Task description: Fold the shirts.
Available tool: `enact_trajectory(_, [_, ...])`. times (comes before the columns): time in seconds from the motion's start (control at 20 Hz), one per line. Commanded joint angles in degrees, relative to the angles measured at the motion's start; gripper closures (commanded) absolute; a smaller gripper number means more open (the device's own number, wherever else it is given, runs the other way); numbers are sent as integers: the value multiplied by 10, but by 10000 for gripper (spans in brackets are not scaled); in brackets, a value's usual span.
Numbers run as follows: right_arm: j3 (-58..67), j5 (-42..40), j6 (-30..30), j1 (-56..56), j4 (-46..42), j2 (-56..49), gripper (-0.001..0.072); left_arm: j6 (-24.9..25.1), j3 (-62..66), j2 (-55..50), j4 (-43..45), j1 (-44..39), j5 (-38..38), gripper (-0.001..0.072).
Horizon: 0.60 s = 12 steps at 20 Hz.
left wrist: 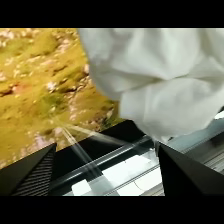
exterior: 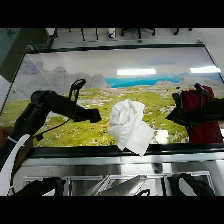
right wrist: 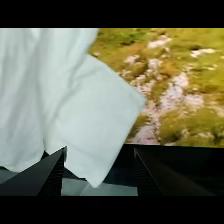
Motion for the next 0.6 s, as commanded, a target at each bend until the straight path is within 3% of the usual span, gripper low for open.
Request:
enact_trajectory(0.0, [-94,33,-12,-44,-11,-1,224,5,-174,68,-15,43,-121,10])
enact_trajectory(0.2, [-174,112,-60,-32,89,-49,224,27,-308,69,-134,36,-313,12])
enact_trajectory(0.35, [-174,133,-66,16,91,-113,224,33,-291,-3,-158,-7,-351,12])
enact_trajectory(0.55, [-174,190,-66,91,118,-175,225,33,-175,-105,-157,-75,-368,12])
